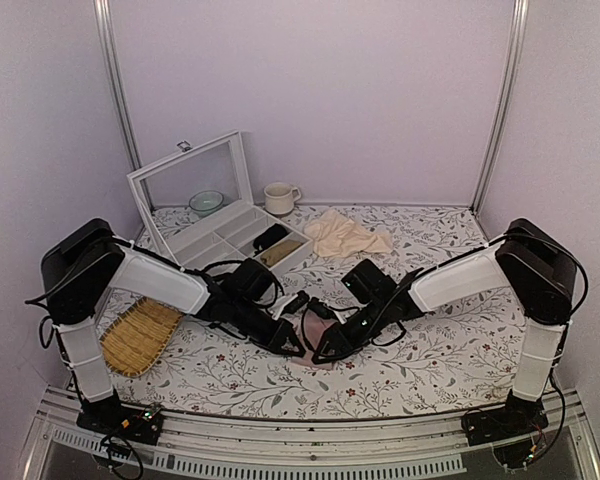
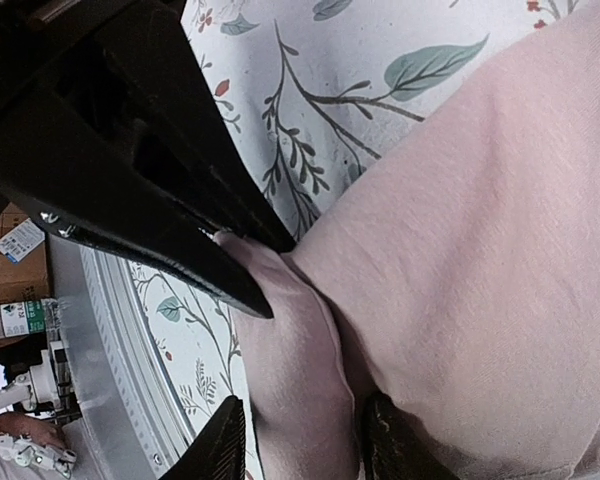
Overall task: Roll the underwear
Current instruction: Roll the underwear at the center of the board.
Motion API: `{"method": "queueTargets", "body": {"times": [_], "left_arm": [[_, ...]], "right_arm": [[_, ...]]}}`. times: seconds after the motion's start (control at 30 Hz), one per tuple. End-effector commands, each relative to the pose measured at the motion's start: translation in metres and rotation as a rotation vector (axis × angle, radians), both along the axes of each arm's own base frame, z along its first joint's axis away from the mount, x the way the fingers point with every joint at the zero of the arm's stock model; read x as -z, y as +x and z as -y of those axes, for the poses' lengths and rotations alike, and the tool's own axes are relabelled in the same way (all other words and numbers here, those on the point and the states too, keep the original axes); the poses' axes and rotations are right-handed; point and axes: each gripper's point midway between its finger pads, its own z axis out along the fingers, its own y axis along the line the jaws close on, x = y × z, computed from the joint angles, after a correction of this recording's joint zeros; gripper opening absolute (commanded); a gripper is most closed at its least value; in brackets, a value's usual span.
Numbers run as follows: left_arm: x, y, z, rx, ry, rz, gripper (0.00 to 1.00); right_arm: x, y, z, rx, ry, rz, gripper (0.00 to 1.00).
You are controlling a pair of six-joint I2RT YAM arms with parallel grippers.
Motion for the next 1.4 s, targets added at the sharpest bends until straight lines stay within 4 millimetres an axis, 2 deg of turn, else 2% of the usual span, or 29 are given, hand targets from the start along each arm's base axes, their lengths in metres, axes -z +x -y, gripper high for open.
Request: {"method": "queueTargets", "body": {"times": [0.0,0.17,0.33,0.57,0.73,0.87,1.13,1.37], "left_arm": [[0.026,-0.020,-0.012,0.024,0.102,-0.077,0.00],[0.025,-0.022,-0.006,0.054,0.096,-0.066,0.00],[0.026,-0.026,-0.003,0.073,0.101,-0.066,0.00],[0.024,-0.025,-0.002,0.079,0.095,-0.058,0.00],[0.025,-0.026,-0.001,0.083,0.096,-0.059,0.00],[0.026,-0.026,0.000,0.080,0.103,-0.064,0.00],[0.027,-0.025,0.000,0.075,0.110,-0.068,0.00],[0.027,-0.025,0.001,0.076,0.109,-0.069,0.00]], "right_arm": [[-0.008,0.020,0.014,0.040,-0.063,0.136,0.41],[0.002,0.014,0.011,0.033,-0.060,0.117,0.41],[-0.018,0.022,0.010,0.074,-0.035,0.195,0.43],[-0.051,0.033,0.020,0.131,-0.038,0.340,0.46],[-0.067,0.024,0.021,0.133,-0.028,0.434,0.47],[-0.070,0.012,0.020,0.133,-0.037,0.538,0.47],[-0.058,-0.023,0.009,0.052,-0.108,0.707,0.47],[-0.043,-0.022,0.002,0.003,-0.179,0.787,0.47]]}}
